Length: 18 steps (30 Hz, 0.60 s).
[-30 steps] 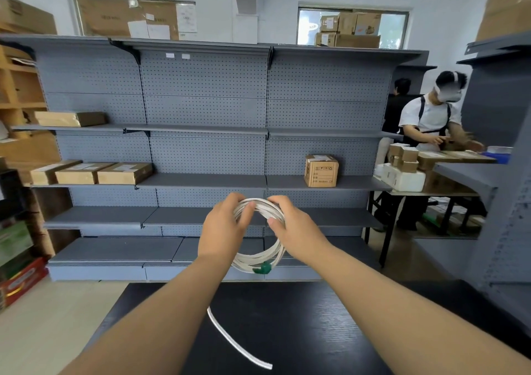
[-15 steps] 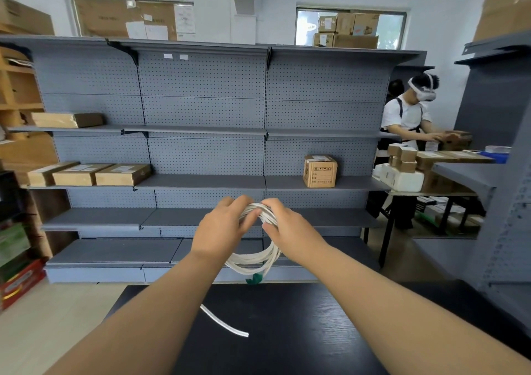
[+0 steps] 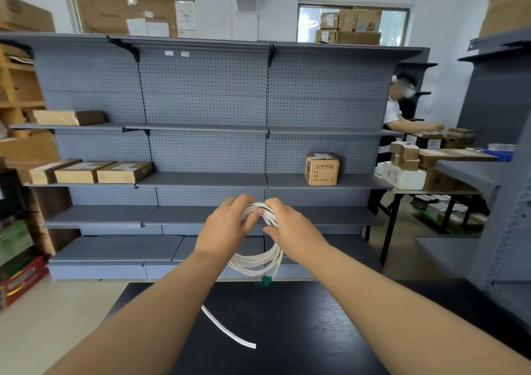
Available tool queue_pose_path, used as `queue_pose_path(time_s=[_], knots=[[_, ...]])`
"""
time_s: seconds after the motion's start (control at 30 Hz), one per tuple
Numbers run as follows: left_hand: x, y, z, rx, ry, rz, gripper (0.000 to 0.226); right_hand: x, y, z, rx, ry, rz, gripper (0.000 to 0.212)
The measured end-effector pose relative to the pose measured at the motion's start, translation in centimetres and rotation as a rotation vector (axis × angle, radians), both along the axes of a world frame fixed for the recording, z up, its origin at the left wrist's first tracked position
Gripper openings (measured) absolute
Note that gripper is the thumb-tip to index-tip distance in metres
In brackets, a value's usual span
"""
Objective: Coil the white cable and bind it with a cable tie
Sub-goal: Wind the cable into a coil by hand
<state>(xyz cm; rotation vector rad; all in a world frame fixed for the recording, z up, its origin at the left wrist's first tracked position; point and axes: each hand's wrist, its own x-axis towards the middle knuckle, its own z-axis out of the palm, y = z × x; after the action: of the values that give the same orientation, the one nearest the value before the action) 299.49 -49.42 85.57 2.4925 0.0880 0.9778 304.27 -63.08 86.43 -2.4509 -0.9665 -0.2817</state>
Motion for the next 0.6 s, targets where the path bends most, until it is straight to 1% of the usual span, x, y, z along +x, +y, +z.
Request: queue_pose_path(time_s=[0.1, 0.2, 0.27, 0.37, 0.5, 0.53, 0.6], knots=[[0.1, -0.1, -0.1, -0.022, -0.007, -0.010, 0.032, 0.1, 0.1, 0.0, -0.022, -0.036, -0.023, 0.026], [0.2, -0.3, 0.0, -0.072, -0.023, -0.005, 0.031, 0.3, 0.0, 0.1, -0.003, -0.024, -0.030, 0.025], [0.0, -0.4, 0.1, -0.157, -0.026, -0.012, 0.027, 0.3, -0.2, 0.1, 0.023, 0.009, -0.040, 0.026], [0.0, -0.4, 0.0, -0.336, -0.021, -0.038, 0.017, 0.5, -0.4, 0.3, 0.079, 0.063, -0.081, 0.025], [0.5, -1.2, -0.4, -0.616, -0.067, -0.058, 0.022, 0.5, -0.4, 0.4, 0.185, 0.129, -0.131, 0.025], [0.6, -1.4, -0.4, -0.654, -0.095, -0.050, 0.025, 0.5, -0.3, 0.4, 0.194, 0.135, -0.136, 0.025], [0.8, -1.8, -0.3, -0.657, -0.133, -0.024, 0.029, 0.4, -0.2, 0.4, 0.196, 0.140, -0.147, 0.027]])
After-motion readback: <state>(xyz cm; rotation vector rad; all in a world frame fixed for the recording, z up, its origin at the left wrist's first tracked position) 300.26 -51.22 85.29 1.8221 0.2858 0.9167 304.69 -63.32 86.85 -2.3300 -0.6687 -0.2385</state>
